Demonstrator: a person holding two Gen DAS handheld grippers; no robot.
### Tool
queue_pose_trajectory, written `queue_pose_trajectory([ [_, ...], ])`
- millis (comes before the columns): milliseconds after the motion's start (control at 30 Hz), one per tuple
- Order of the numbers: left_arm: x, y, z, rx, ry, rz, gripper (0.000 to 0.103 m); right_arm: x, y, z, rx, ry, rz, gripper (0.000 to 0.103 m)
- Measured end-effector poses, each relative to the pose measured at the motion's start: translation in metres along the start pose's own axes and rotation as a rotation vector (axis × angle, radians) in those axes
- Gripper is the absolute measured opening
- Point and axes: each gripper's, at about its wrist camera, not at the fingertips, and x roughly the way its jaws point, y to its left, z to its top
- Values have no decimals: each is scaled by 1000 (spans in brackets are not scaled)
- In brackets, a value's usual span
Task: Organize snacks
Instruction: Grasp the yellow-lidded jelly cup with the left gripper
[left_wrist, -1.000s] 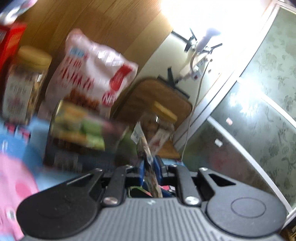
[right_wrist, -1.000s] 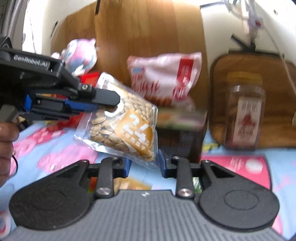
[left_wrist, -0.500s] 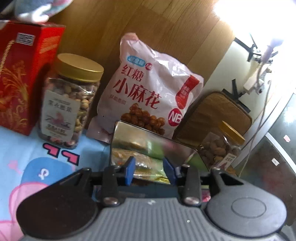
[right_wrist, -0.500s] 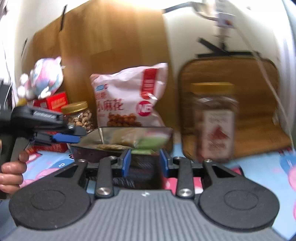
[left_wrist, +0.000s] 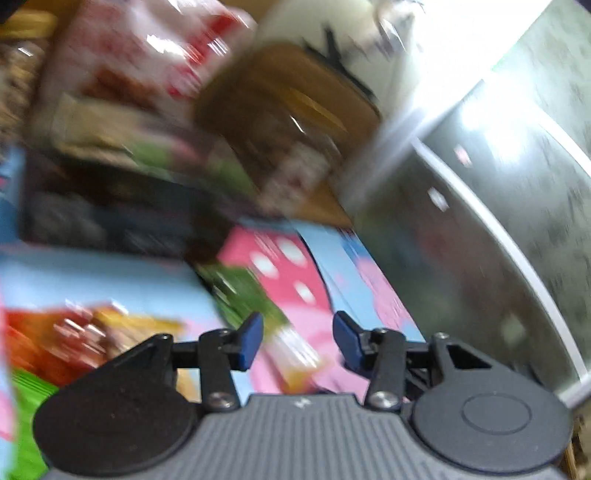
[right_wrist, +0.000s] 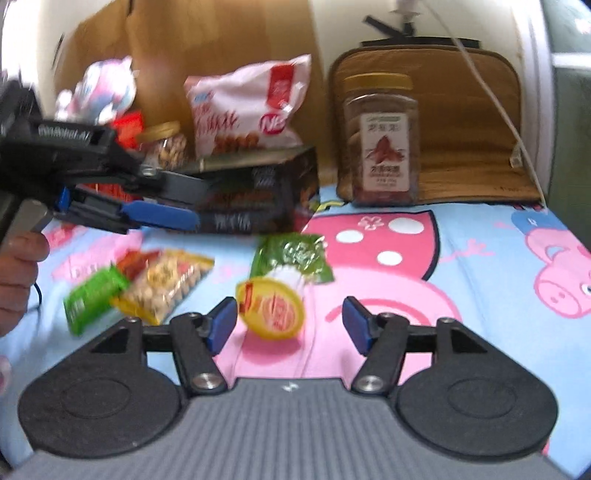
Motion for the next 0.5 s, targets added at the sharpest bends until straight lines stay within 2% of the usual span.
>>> queue_pose_trajectory([
  [67,15,-10,-10,28,42,5,54,10,5,0,-30,35,9,65],
  [133,32,-14,-16,46,78,28,54,21,7,-1,-56,71,8,62],
  [200,48,-13,-22,47,124,49,40,25,13,-7,-100,57,-12,45],
  [233,50,-11,-25,46,124,73,36,26,17,-7,-118,48,-20,44],
  [267,49,-9,-26,55,116,92,30,26,20,-7,-129,42,-26,41],
  [333,40,-3,-23,48,97,93,31,22,24,-5,-146,8,-23,33],
  [400,27,-1,-16,33,63,72,31,20,25,2,-146,-30,-3,32],
  [500,4,-3,0,59,-15,93,31,24,31,20,-156,-103,25,31],
])
